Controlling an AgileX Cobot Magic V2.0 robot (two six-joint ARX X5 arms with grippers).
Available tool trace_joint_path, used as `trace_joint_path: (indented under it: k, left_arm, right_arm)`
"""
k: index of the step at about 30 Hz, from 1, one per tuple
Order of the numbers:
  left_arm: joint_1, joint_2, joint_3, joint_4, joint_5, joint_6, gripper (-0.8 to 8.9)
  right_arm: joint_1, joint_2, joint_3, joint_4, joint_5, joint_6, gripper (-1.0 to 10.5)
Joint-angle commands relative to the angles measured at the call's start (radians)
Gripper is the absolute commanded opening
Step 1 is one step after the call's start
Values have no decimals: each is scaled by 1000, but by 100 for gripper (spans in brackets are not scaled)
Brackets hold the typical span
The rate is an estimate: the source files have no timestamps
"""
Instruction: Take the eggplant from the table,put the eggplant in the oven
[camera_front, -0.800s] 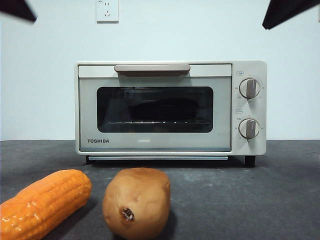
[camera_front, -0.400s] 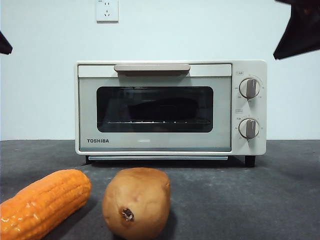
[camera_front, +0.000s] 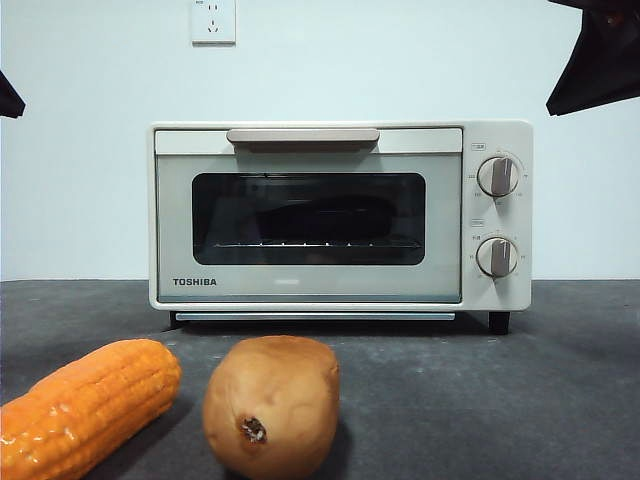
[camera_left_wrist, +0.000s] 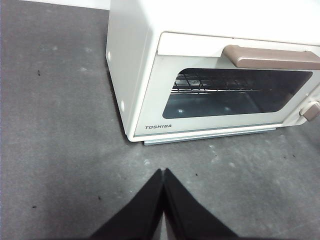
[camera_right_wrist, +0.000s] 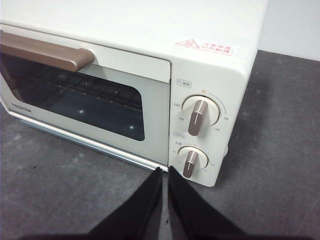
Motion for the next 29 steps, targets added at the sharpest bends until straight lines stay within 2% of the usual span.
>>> trace_joint_path:
  k: [1, 3, 6, 11, 16, 18, 29]
  left_arm:
    - [-3, -68, 2, -10, -4, -2, 4]
    - [0, -142, 1, -12, -3, 8, 4]
    - [31, -263, -13, -9, -4, 112, 4]
    - [147, -460, -125, -5, -6, 247, 4]
    - [253, -606, -277, -7, -6, 250, 4]
    - [278, -606, -329, 1, -6, 249, 4]
    - [301, -606, -492, -10, -6, 249, 4]
  right_arm:
    - [5, 4, 8, 9, 4, 10, 4]
    - [5, 4, 8, 9, 4, 10, 4]
    - [5, 4, 8, 9, 4, 10, 4]
    - [5, 4, 8, 9, 4, 10, 4]
    - [5, 4, 8, 10, 4, 10, 4]
    - [5, 4, 8, 10, 4, 10, 4]
    - [5, 4, 8, 9, 4, 10, 4]
